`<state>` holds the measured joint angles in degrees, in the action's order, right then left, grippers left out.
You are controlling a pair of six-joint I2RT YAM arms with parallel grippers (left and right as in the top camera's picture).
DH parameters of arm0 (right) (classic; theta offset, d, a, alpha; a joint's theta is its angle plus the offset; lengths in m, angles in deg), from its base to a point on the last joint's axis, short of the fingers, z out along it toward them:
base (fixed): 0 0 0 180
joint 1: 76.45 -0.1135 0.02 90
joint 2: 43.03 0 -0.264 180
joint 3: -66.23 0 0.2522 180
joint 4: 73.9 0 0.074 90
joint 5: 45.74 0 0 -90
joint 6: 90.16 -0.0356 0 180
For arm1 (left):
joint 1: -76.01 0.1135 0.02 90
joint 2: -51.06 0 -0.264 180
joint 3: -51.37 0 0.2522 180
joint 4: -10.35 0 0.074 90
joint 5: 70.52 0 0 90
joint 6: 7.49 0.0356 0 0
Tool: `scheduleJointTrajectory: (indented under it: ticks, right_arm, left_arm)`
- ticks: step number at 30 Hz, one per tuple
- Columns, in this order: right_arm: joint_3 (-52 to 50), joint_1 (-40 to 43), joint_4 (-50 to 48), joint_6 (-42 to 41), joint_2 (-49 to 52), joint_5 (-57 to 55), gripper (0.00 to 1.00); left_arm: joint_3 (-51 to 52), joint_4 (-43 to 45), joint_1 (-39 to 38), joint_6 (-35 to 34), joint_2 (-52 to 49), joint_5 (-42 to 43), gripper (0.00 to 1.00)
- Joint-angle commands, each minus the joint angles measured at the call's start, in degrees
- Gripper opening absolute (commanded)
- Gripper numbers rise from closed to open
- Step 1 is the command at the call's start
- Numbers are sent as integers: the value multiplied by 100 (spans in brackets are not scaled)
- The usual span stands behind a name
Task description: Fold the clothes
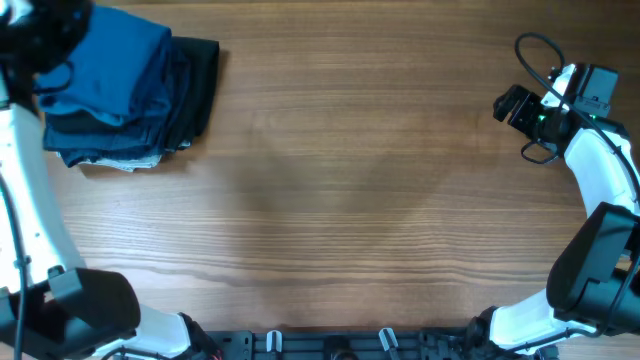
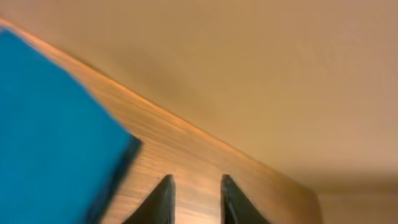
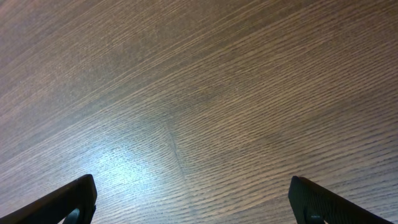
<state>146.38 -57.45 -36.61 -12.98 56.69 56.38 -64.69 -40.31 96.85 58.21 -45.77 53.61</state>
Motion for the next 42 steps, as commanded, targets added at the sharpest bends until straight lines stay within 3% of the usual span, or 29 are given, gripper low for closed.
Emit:
scheduleJointTrajectory:
  ticks: [1,2,10,42]
  right_arm:
    - [72,-24,-13,-76,-59,-74,100]
    - [72,-24,-13,-72,-59,-74,100]
    - [72,-24,-13,-72,-59,-74,100]
    - [72,-85,-11,-85,-374,-96,100]
  left_arm:
    - [-2,-79,-466,-57,-105,74,82]
    - [-2,-120,-560,-57,-116,74,100]
    - [-2,-166,-977,-57,-127,76,100]
    - [-2,-166,-975,-57,-127,76,100]
